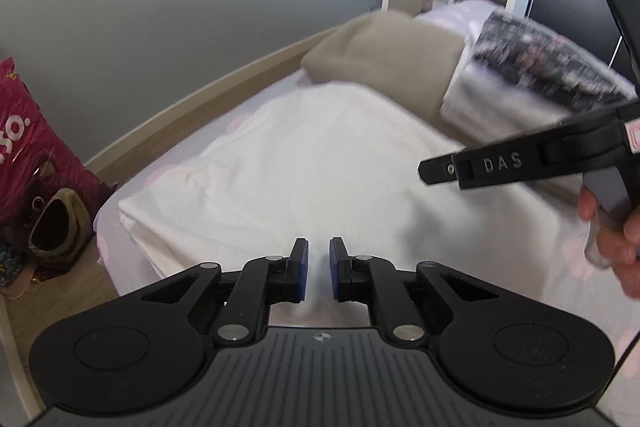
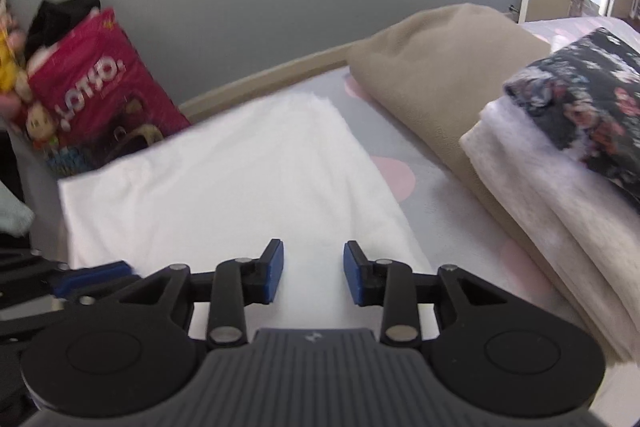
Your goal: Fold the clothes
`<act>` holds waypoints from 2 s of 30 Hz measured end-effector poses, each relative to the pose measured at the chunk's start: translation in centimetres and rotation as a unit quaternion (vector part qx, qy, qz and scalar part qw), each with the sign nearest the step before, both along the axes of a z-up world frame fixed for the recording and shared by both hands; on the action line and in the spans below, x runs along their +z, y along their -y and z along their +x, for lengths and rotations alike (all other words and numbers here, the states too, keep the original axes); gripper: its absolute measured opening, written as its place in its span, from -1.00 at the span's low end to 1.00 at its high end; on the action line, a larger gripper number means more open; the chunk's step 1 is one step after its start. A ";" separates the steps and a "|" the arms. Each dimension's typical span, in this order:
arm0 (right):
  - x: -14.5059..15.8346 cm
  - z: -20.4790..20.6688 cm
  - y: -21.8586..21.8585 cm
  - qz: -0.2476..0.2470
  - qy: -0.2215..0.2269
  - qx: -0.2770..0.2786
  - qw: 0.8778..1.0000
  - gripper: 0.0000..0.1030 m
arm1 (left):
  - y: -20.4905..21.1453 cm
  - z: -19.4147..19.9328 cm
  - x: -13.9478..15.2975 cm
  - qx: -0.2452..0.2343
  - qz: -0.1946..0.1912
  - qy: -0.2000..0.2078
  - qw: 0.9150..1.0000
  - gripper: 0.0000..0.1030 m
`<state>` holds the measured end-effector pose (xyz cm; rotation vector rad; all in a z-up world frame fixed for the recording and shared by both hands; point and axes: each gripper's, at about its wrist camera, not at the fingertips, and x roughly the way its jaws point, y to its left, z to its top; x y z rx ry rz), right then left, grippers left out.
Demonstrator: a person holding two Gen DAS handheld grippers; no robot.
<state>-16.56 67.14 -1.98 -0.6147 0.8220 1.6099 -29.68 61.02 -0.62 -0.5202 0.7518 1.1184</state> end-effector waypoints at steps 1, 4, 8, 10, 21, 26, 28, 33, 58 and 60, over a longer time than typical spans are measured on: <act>0.6 0.1 0.6 0.004 -0.003 -0.003 1.000 -0.24 | 0.3 0.0 0.5 0.003 0.004 0.004 1.000 -0.71; 2.7 0.3 2.4 0.013 0.001 -0.007 1.000 -0.17 | 1.5 0.2 2.0 0.005 0.009 0.028 1.000 -0.63; 5.4 0.3 5.2 0.025 0.008 -0.007 1.000 -0.05 | 3.7 0.9 4.4 0.005 0.031 0.030 0.999 -0.49; 6.7 0.2 6.7 0.033 0.011 -0.008 0.999 0.06 | 4.8 1.3 5.6 0.006 0.044 0.027 0.999 -0.22; 11.5 1.1 15.2 0.083 0.015 -0.041 0.996 0.40 | 9.7 1.8 9.9 0.010 0.078 0.016 0.997 0.23; 11.9 1.4 18.6 0.098 -0.007 -0.073 0.992 0.43 | 11.6 1.6 10.5 0.004 0.080 0.023 0.996 0.36; 11.7 1.4 20.0 0.105 -0.013 -0.086 0.991 0.43 | 12.4 1.6 10.3 0.007 0.091 0.015 0.996 0.53; 10.8 1.2 23.1 0.117 -0.022 -0.117 0.986 0.44 | 14.1 0.9 9.2 0.017 0.100 0.026 0.995 0.53; 5.3 -2.3 27.1 0.061 0.015 -0.119 0.991 0.44 | 15.5 -1.4 4.6 0.084 0.040 0.007 0.996 0.52; 5.3 -2.3 27.1 0.061 0.016 -0.118 0.991 0.44 | 15.5 -1.4 4.6 0.083 0.036 0.008 0.996 0.52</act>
